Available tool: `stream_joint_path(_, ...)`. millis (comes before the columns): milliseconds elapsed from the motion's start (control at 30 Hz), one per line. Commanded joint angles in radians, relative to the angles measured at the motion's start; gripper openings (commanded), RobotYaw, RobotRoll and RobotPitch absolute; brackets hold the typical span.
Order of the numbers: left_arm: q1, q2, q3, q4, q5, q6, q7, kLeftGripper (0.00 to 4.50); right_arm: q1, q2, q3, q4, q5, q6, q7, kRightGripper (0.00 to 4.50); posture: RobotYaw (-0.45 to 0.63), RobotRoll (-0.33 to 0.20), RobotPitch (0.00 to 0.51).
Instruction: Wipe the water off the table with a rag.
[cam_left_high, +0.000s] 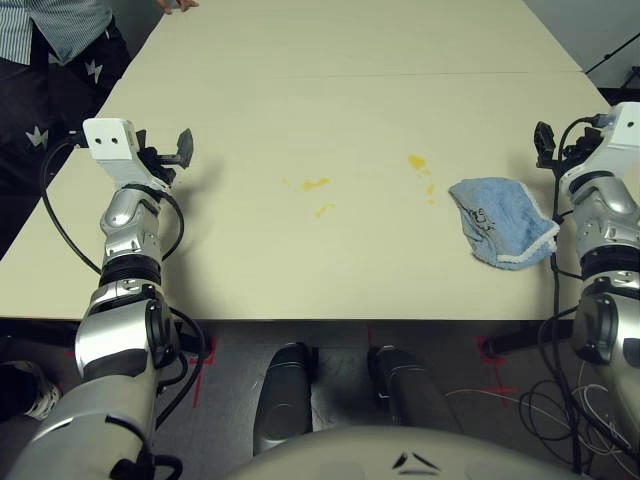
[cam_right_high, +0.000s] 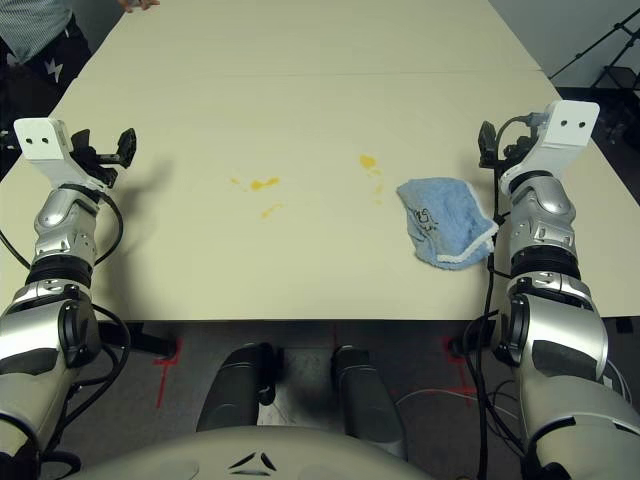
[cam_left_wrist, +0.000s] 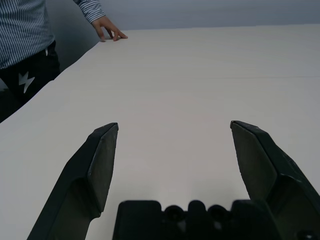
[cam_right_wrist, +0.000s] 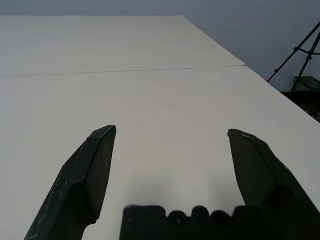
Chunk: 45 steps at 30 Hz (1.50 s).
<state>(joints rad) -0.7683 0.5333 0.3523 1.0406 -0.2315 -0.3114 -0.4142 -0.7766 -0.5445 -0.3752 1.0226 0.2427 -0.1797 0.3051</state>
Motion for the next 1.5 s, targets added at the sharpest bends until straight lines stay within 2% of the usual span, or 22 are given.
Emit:
stream_joint_path(33,0.005,-0.002,-0.006,0.024,0.005,0.001,-0.009,4.50,0.010,-0.005,-0.009,-0.007,0.008,-0.004,-0.002,4.45,0.07,0.000,0.148)
stream_joint_path(500,0.002,-0.001,-0.014,0.021,0.004,0.000,-0.045,4.50,0.032,0.003,-0.008,-0.035,0.010,0.006,-0.004,4.45,0.07,0.000,0.154)
stream_joint_path(733,-0.014,0.008,0.002,-0.030,-0.073,0.026,-0.264,4.50,0.005,0.003,-0.006,-0.009,0.007,0.002,-0.006,4.45,0.11,0.000,0.133)
stream_joint_path(933,0.068,0.027,-0.020,-0.231,-0.187,0.176,-0.592,4.50,-0.046,0.014,0.013,0.050,-0.008,-0.004,0.005,4.45,0.16,0.000,0.128)
stream_joint_path(1033,0.153,0.048,-0.057,-0.403,-0.250,0.330,-0.723,4.50,-0.074,0.017,0.022,0.074,-0.015,-0.006,0.011,4.45,0.19,0.000,0.130)
stream_joint_path(1233,0.242,0.096,-0.101,-0.595,-0.285,0.489,-0.821,4.50,-0.088,0.007,0.020,0.100,-0.021,-0.011,0.023,4.45,0.20,0.000,0.138)
stream_joint_path(1367,0.274,0.107,-0.129,-0.670,-0.283,0.530,-0.845,4.50,-0.090,-0.015,0.022,0.106,-0.024,0.007,0.047,4.45,0.20,0.000,0.145)
stream_joint_path(1500,0.288,0.099,-0.157,-0.707,-0.272,0.530,-0.854,4.50,-0.093,-0.073,0.026,0.096,-0.013,0.097,0.170,4.45,0.19,0.000,0.150)
